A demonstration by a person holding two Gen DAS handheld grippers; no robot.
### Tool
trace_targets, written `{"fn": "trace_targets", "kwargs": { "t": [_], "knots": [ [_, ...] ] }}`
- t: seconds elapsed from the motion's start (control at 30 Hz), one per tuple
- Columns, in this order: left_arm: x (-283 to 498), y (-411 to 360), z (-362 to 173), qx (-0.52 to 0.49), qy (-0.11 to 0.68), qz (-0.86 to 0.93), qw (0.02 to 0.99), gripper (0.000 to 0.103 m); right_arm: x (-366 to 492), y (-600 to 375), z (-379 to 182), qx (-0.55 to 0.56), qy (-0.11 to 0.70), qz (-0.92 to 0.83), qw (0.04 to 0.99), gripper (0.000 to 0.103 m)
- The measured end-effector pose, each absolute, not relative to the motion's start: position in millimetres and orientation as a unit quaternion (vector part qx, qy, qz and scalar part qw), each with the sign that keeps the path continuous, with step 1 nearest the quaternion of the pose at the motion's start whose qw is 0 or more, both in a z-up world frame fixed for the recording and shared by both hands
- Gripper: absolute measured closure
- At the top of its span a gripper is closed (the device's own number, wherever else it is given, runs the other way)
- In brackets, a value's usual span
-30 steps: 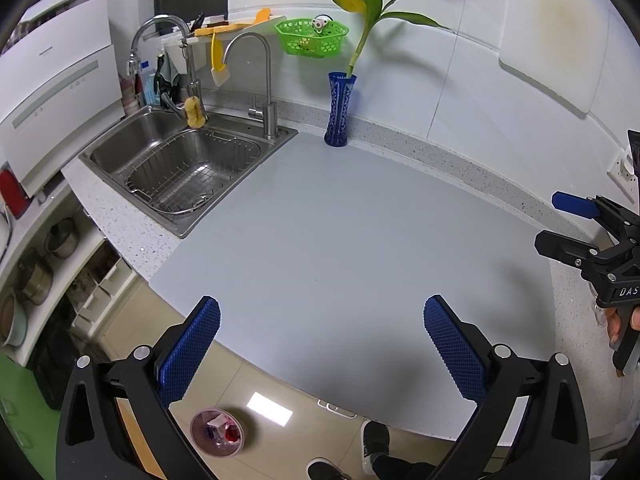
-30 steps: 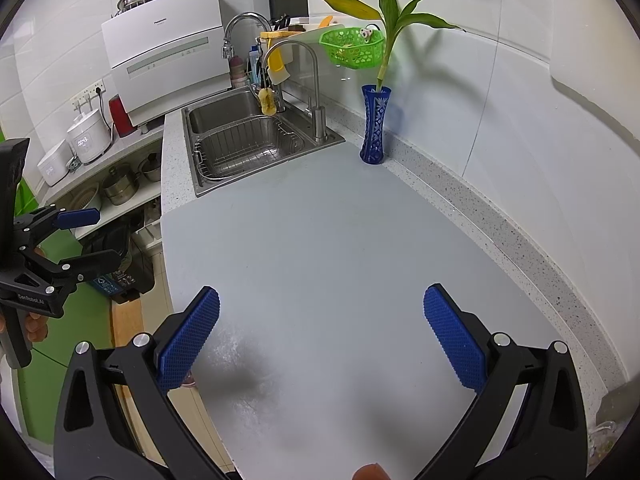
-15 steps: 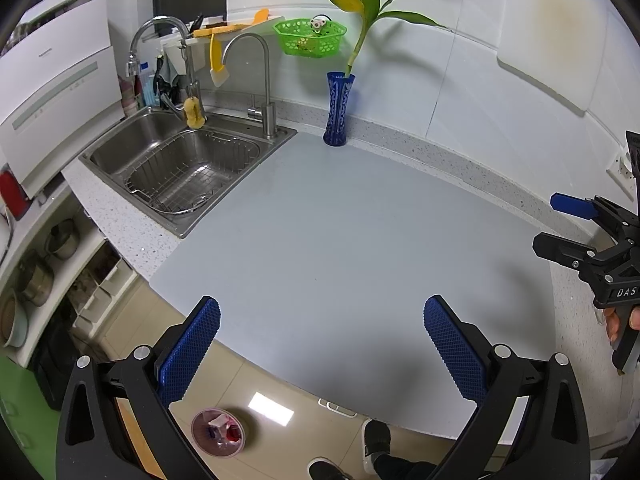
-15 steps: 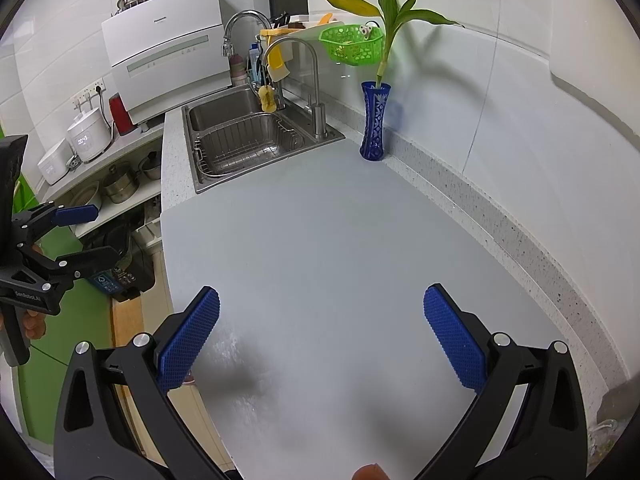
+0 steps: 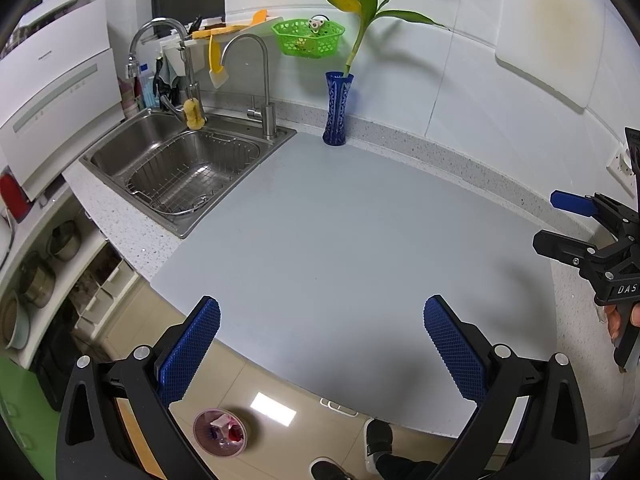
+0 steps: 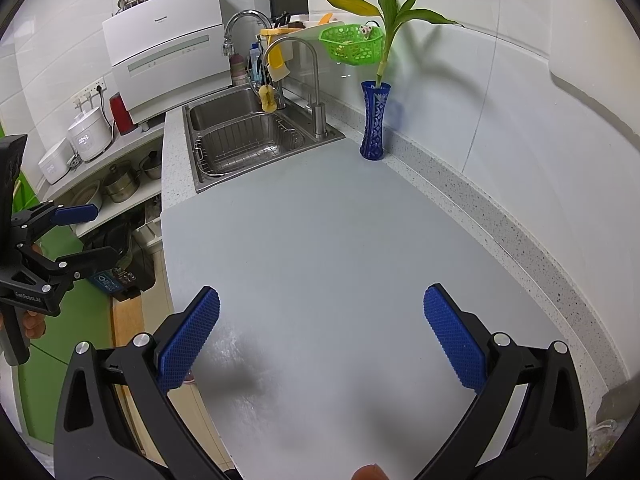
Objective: Collect trash
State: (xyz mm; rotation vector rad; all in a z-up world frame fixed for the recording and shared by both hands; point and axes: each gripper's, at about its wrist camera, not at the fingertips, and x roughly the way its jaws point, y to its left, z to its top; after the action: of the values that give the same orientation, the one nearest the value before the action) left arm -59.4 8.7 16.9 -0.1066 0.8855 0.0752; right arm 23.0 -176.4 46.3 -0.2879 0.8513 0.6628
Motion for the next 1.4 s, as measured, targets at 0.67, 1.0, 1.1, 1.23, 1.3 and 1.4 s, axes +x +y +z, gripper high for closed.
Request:
{"fn": "trace_targets", "kwargs": {
  "t": [0.67,1.0,1.1,1.23,1.3,1.4],
  "knots": [
    [-64.1,7.6,15.6,-0.048,0.428,0.033,0.902,0.005,22.7,-178.0,44.5,-0.137,0.404,0.316,0.848,0.003],
    [-64.0,7.7,15.7,-0.047,0.427,0.033,0.902,0.005,23.4,-180.1,42.2,-0.136,0.405,0.315,0.847,0.003],
    [-64.1,7.8,15.7,-0.047,0.428,0.033,0.902,0.005,24.0,-180.1,42.0,-0.136,0.406,0.315,0.847,0.003],
    [-64.6,8.4,16.0,-0.047,0.427,0.033,0.902,0.005,24.8,-182.0,40.2,-0.136,0.407,0.314,0.847,0.003],
    [-64.5,8.3,16.0,-0.047,0.427,0.033,0.902,0.005,26.2,-183.5,39.1,-0.135,0.408,0.314,0.847,0.003],
    [-64.8,8.5,15.9,-0.047,0.427,0.033,0.902,0.005,27.3,-183.3,39.0,-0.135,0.408,0.314,0.847,0.003]
  ]
}}
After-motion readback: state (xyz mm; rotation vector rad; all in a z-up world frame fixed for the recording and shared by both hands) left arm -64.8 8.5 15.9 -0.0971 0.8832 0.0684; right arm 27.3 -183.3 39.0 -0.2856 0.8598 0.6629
